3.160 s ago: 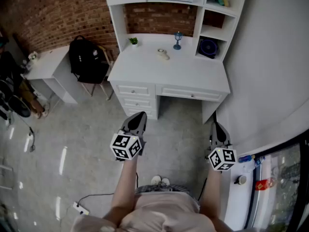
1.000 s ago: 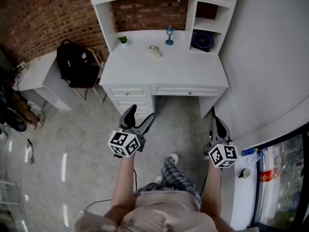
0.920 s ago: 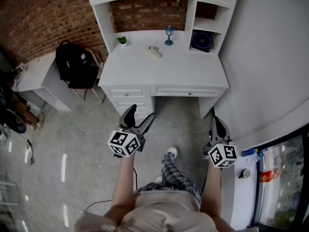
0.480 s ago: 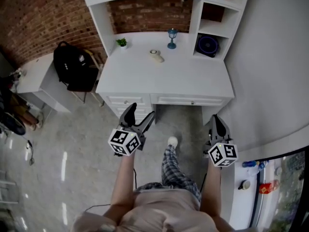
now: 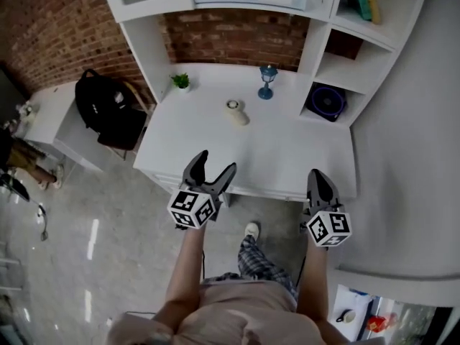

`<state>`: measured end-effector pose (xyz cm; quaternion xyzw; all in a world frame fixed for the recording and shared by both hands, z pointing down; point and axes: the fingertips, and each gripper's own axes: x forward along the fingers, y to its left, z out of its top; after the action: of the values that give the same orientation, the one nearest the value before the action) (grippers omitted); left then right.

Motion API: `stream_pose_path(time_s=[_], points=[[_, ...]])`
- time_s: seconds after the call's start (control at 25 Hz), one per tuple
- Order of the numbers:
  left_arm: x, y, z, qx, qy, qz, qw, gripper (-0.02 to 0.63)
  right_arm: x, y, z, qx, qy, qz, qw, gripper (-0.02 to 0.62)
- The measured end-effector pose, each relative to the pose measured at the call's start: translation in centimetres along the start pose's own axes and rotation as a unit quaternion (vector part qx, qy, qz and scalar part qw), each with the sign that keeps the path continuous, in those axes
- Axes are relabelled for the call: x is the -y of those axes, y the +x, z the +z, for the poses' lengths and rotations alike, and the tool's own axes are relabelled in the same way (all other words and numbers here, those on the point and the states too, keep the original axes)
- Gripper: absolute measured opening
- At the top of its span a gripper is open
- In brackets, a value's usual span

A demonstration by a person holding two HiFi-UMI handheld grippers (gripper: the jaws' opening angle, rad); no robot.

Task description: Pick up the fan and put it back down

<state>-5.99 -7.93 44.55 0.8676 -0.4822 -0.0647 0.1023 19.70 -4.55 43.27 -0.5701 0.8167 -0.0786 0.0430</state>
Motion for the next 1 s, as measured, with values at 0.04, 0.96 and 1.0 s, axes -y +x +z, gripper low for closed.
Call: stream_pose_path(time_s=[0.04,0.96,1.0], points=[[-0.8,1.7,0.2,-0.002,0.0,0.006,1.0,0.371,0.6,2.1,0.2,-0.003,0.0,0.008,1.0,0.015],[-11.2,19.4,-3.2,-0.083,-0.022,0.096,0.9917,0.371,5.9,23.1,-1.2,-0.072,0.009,0.077,0.994,0.015],[-11.4,20.0,-3.5,-0.089,-0.02,0.098,0.991,0.371,6.0,23.5,-1.2,-0.073,0.01,0.076,0.994,0.015]])
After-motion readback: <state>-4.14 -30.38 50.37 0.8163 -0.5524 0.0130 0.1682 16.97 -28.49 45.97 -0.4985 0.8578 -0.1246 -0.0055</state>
